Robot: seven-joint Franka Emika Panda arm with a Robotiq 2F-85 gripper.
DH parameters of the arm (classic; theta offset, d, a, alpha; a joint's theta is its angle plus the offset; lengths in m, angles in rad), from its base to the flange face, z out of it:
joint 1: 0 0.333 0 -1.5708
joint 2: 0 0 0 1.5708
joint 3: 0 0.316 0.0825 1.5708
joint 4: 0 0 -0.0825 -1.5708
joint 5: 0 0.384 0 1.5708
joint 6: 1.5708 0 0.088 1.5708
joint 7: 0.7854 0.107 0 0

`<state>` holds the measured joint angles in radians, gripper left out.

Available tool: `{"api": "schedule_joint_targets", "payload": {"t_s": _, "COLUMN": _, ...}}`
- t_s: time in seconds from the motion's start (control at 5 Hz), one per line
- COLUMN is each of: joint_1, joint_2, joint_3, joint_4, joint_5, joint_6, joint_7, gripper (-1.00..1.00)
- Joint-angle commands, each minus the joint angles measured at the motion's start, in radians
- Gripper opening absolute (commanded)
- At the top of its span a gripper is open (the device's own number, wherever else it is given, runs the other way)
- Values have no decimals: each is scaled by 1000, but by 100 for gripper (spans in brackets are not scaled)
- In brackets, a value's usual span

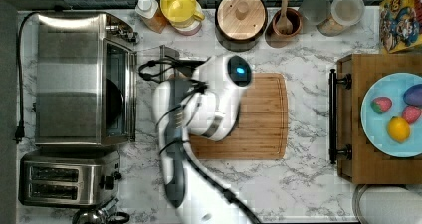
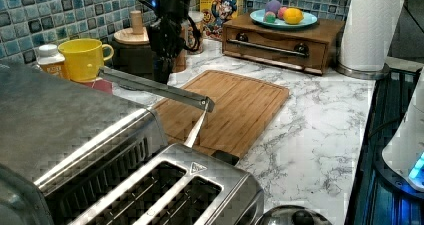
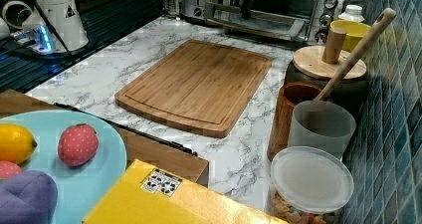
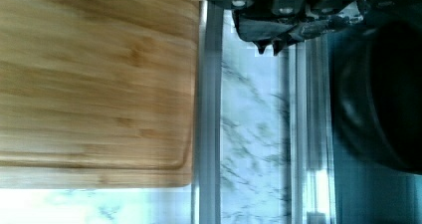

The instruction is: Close the oven.

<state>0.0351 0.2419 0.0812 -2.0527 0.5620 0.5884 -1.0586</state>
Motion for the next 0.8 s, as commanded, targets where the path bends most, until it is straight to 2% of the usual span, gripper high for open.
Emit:
{"api": "schedule_joint_targets", "payload": {"t_s": 0.2, "joint_1": 214, "joint_2": 11, "joint_3": 131, "joint_4": 271, "joint_5": -259, "joint_6": 0, "joint_7": 371, "gripper": -100}}
{"api": "schedule_joint_targets", "payload": {"t_s": 0.4, "joint_1": 264, "joint_2": 11, "joint_3": 116, "joint_4": 303, "joint_5": -390, "joint_6": -8, "joint_7": 493, "gripper": -100}}
{"api": "schedule_joint_targets", "payload": {"t_s": 0.6, "joint_1": 313, "joint_2": 22, "joint_3": 121, "joint_4": 348, "joint_5": -597, "joint_6": -32, "joint_7": 642, "gripper": -100}}
{"api": "schedule_joint_targets", "payload": {"t_s": 0.8, "joint_1": 324, "joint_2": -11, "joint_3": 118, "joint_4": 322, "joint_5": -675, "joint_6": 12, "joint_7": 744, "gripper": -100}}
